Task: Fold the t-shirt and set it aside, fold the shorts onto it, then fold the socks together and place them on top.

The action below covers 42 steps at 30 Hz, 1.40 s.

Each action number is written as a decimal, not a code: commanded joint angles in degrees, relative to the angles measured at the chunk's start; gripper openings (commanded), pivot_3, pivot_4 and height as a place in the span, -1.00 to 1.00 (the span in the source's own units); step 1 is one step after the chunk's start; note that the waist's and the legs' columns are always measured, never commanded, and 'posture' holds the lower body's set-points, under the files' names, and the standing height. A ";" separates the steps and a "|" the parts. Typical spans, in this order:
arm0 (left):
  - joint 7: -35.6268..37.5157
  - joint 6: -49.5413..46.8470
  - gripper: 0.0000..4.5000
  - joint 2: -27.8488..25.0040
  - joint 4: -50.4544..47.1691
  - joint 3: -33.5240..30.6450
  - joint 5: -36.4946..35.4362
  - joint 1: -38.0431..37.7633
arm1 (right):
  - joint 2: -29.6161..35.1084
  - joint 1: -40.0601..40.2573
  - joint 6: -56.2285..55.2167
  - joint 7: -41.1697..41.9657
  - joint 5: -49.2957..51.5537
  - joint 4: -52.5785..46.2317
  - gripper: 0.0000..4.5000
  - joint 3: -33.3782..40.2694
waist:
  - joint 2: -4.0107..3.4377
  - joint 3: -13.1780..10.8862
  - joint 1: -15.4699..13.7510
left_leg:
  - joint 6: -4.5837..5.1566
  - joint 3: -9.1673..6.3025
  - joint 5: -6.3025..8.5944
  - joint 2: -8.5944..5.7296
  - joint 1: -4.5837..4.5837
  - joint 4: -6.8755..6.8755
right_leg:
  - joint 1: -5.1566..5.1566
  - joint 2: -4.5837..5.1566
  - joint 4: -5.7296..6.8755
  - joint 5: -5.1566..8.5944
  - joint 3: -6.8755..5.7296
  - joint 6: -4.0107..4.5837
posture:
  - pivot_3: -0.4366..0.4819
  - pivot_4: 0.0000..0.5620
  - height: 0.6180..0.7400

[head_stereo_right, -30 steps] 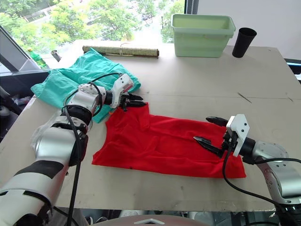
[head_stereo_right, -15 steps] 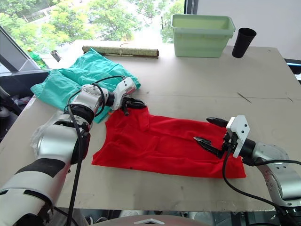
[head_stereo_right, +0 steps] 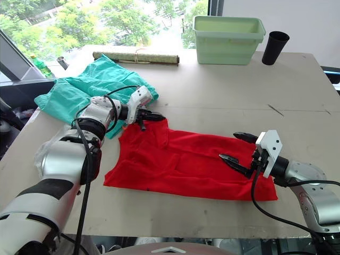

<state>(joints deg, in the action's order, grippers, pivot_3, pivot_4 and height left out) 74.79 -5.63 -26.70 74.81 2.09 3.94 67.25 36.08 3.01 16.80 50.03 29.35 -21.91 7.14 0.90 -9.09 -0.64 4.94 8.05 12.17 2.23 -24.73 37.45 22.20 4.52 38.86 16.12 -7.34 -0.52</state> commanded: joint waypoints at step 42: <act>17.71 -9.43 0.98 -34.45 -48.59 24.39 -36.38 -22.49 | 2.39 6.46 -0.96 1.80 1.40 -3.18 1.00 6.54 | -0.07 0.05 -0.10 | 0.00 -0.10 0.01 0.01 -0.02 -0.03 | 0.00 0.07 -0.02 0.02 0.02 0.04 | -0.05 -0.47 0.95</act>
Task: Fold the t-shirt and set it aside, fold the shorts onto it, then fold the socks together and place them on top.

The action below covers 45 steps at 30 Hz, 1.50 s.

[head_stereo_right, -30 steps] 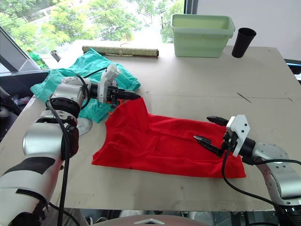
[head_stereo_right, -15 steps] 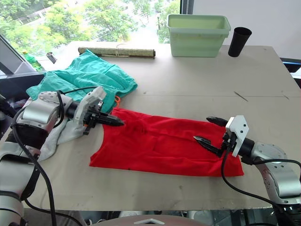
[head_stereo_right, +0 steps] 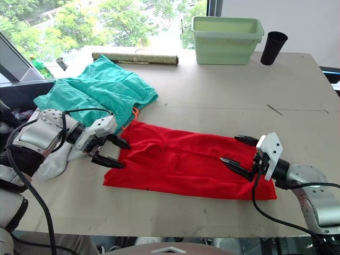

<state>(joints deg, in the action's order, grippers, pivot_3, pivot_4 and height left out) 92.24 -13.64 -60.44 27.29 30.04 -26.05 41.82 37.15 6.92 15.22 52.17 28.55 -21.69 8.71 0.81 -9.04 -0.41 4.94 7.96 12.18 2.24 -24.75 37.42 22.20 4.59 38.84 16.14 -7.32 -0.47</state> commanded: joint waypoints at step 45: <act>-13.06 32.63 -0.94 21.22 35.01 -12.90 35.14 16.28 | 8.88 19.33 6.08 -1.67 -9.88 2.42 -1.00 13.83 | 0.06 0.46 0.18 | 0.12 -0.01 0.08 -0.01 0.03 0.00 | 0.00 0.02 -0.03 0.00 -0.08 -0.01 | -0.05 -0.47 0.95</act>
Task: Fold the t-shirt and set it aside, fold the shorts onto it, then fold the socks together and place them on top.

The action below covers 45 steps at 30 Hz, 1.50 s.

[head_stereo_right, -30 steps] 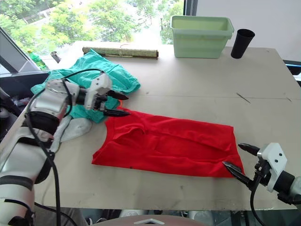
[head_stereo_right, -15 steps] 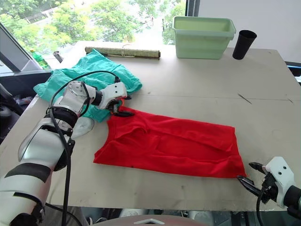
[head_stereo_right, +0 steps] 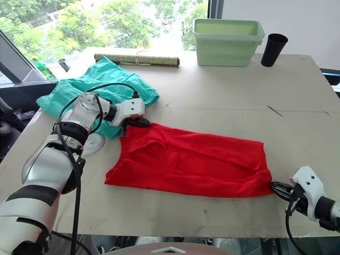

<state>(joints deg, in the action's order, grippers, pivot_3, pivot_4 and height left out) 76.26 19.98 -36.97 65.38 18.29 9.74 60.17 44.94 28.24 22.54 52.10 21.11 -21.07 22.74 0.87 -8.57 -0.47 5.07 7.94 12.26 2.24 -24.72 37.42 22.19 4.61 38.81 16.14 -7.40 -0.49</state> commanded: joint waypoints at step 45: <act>-15.44 -67.10 -1.00 -11.16 -88.65 -18.66 -25.63 -55.14 | -5.53 -69.42 9.44 -10.62 -18.83 40.88 -0.95 -36.63 | -0.32 -0.06 1.45 | -0.14 0.10 -0.08 -0.03 0.06 -0.10 | 0.00 0.08 0.01 0.00 0.05 -0.01 | -0.05 -0.47 0.95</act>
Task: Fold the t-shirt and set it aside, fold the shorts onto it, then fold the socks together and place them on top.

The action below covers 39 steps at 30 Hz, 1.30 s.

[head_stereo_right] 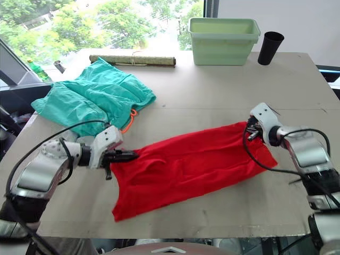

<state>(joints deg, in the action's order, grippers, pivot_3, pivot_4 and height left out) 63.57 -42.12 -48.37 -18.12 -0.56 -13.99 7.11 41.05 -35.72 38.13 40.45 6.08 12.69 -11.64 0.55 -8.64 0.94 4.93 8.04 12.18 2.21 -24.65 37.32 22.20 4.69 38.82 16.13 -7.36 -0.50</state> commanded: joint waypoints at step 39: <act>1.66 -1.56 0.67 -5.81 -11.87 -17.61 -23.08 -14.05 | -11.65 -6.27 -33.83 17.57 3.77 7.22 0.81 10.00 | -0.36 -0.24 0.14 | -0.17 -0.05 -0.03 -0.01 0.01 -0.26 | -0.03 -0.04 -0.21 -0.02 0.00 0.03 | -0.05 -0.47 0.95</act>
<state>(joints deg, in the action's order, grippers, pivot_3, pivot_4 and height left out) 61.41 -47.71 -52.40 -31.14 -16.68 -37.22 -7.02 27.17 -44.71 0.74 55.72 5.83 31.67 -3.89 0.19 -8.88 1.08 4.75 8.00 12.15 2.20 -24.62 37.05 22.16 4.66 38.64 16.12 -7.35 -0.47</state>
